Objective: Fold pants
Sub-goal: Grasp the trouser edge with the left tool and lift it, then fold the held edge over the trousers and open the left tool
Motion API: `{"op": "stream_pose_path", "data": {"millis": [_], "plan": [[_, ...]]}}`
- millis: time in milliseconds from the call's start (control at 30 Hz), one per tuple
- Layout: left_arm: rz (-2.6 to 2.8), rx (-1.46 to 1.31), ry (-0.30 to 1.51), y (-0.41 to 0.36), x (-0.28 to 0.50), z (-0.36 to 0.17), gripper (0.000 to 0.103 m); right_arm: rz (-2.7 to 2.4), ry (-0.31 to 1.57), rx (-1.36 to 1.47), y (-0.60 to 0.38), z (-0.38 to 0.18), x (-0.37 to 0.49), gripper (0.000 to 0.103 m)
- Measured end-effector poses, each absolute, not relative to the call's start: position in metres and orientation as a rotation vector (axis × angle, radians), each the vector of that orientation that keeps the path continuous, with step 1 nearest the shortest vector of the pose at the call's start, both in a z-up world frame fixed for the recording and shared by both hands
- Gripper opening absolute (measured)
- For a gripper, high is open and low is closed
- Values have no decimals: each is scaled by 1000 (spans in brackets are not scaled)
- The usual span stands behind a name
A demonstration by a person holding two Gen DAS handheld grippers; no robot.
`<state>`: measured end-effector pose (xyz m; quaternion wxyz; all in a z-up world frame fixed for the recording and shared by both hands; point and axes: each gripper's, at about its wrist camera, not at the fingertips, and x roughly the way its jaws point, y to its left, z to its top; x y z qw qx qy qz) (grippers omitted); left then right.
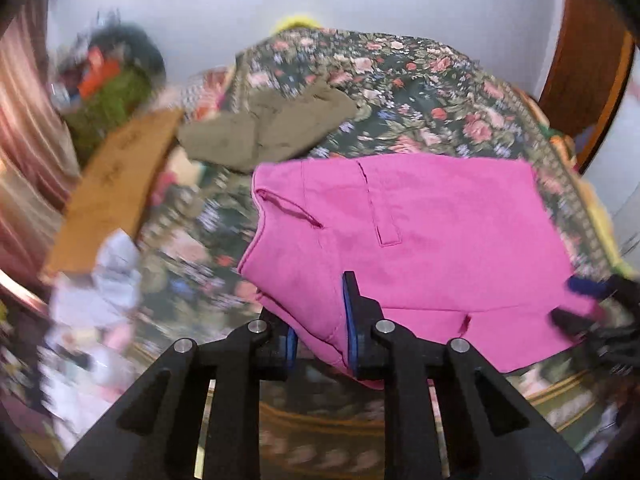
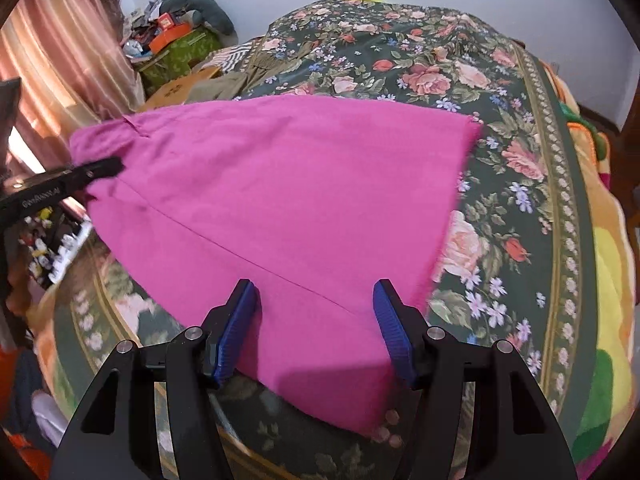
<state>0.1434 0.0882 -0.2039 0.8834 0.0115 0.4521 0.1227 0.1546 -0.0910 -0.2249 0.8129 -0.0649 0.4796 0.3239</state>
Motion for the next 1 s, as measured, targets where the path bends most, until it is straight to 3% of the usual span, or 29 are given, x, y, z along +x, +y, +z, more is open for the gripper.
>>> {"op": "stream_pose_path", "data": {"millis": [500,733,1000], "plan": [[17,169,764,-9,170,-132,18,648,992,-41,-119,-214,148,57],[-157,152,853,-63,195,-142,18,549,926,0,-165,-194,144,57],[-300,38,1080,-91,218,-199,18,475,927,36,-199,-194,140,57]]}}
